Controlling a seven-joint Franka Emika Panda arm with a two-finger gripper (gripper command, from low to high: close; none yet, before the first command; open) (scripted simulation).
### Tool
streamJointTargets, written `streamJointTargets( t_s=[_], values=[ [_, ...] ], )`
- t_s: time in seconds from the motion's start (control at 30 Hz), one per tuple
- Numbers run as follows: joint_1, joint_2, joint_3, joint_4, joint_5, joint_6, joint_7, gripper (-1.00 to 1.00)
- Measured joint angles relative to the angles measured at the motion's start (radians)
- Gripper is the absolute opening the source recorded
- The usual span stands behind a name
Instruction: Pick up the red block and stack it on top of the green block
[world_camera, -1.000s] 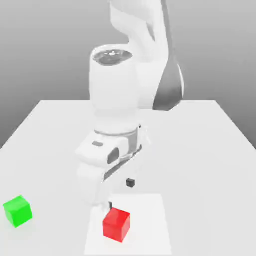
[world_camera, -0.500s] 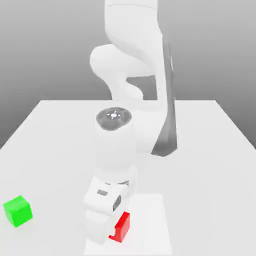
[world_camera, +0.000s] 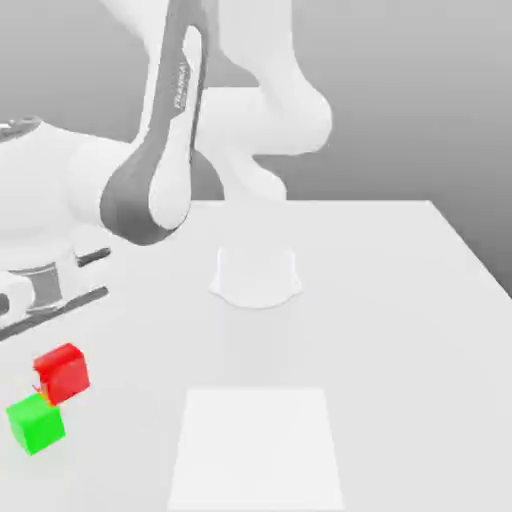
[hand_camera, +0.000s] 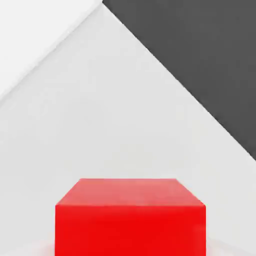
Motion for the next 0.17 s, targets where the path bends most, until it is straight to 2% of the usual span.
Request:
streamJointTargets(
  t_s=[0.03,0.07,0.17],
  values=[
    [-0.024,0.036,0.021,0.006,0.036,0.026,-0.028,-1.00],
    [-0.045,0.069,0.043,0.010,0.070,0.051,-0.054,1.00],
    [-0.045,0.069,0.043,0.010,0.070,0.051,-0.054,1.00]
  ],
)
